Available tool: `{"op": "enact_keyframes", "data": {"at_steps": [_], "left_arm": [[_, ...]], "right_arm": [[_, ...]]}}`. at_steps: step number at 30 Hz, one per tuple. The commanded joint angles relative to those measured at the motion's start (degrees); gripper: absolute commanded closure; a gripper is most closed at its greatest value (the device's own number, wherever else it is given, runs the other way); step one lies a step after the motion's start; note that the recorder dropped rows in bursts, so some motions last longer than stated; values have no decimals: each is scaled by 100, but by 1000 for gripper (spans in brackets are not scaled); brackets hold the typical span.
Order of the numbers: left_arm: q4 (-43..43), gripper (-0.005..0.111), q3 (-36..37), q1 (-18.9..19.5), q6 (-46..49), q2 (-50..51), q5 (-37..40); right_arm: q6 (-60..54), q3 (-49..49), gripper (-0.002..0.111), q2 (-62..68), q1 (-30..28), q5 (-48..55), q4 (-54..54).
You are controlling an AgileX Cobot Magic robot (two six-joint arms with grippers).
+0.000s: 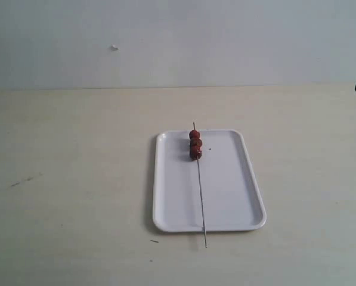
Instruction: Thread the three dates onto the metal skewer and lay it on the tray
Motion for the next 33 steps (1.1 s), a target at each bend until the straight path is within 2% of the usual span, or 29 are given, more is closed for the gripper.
{"op": "enact_keyframes", "data": {"at_steps": [1, 5, 11, 16, 23, 33], "left_arm": [[-82, 107, 386, 660, -161, -519, 24], [-82, 107, 386, 1210, -316, -1086, 312], [-71, 107, 386, 1672, -274, -1833, 1259], [-71, 107, 386, 1840, -266, -2258, 2223], [-71, 107, 386, 2035, -229, -2472, 3101], [-71, 107, 386, 2035, -229, -2472, 3172]], "right_arm": [[21, 14, 108, -14, 12, -57, -49], [21, 14, 108, -14, 12, -57, -49], [21, 14, 108, -14, 12, -57, -49], [21, 14, 108, -14, 12, -57, -49], [21, 14, 108, -14, 12, -57, -49], [21, 14, 108, -14, 12, -57, -49]]}}
